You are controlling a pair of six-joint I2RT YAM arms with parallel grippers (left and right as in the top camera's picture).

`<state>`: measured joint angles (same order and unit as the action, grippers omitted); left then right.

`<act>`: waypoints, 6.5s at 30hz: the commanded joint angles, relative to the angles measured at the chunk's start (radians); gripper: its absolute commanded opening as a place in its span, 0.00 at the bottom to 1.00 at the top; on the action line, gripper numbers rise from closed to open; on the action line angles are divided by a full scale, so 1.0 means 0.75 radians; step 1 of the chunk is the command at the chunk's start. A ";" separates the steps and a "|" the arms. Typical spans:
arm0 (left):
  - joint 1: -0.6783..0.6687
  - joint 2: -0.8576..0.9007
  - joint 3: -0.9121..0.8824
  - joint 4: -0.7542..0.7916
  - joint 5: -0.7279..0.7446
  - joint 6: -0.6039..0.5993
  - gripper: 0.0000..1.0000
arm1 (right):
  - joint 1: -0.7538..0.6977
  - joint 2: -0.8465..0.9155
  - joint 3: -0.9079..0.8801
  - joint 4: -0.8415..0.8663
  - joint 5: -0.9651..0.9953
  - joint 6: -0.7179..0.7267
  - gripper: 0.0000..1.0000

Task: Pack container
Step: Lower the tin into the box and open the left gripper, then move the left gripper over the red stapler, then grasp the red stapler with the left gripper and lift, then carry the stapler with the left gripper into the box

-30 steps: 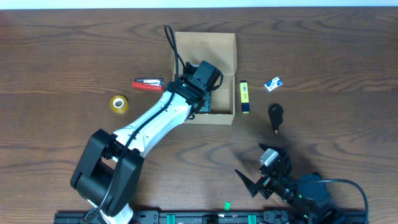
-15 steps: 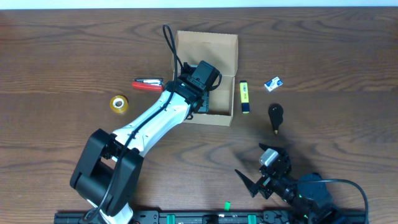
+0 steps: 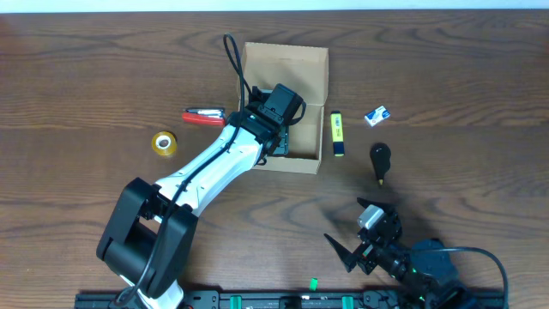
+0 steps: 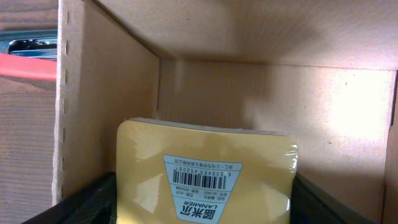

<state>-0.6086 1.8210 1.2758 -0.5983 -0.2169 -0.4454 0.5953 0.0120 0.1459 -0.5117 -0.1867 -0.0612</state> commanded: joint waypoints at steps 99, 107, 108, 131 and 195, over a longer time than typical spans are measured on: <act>0.711 0.587 1.028 -0.693 0.371 -1.046 0.96 | 0.011 -0.009 -0.006 -0.002 -0.006 0.016 0.99; 0.722 0.734 1.025 -0.722 0.441 -1.047 0.96 | 0.011 -0.009 -0.006 -0.002 -0.006 0.016 0.99; 0.712 0.739 1.024 -0.722 0.417 -1.047 0.96 | 0.011 -0.009 -0.006 -0.002 -0.006 0.016 0.99; 0.627 0.795 0.982 -0.673 0.347 -1.129 0.98 | 0.011 -0.009 -0.006 -0.002 -0.006 0.016 0.99; 0.509 0.058 0.913 -0.538 0.297 0.613 0.06 | 0.011 -0.009 -0.006 -0.002 -0.006 0.016 0.99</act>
<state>-0.1940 1.9129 1.9556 -0.9974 -0.0338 -0.3008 0.5953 0.0120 0.1455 -0.5117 -0.1867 -0.0612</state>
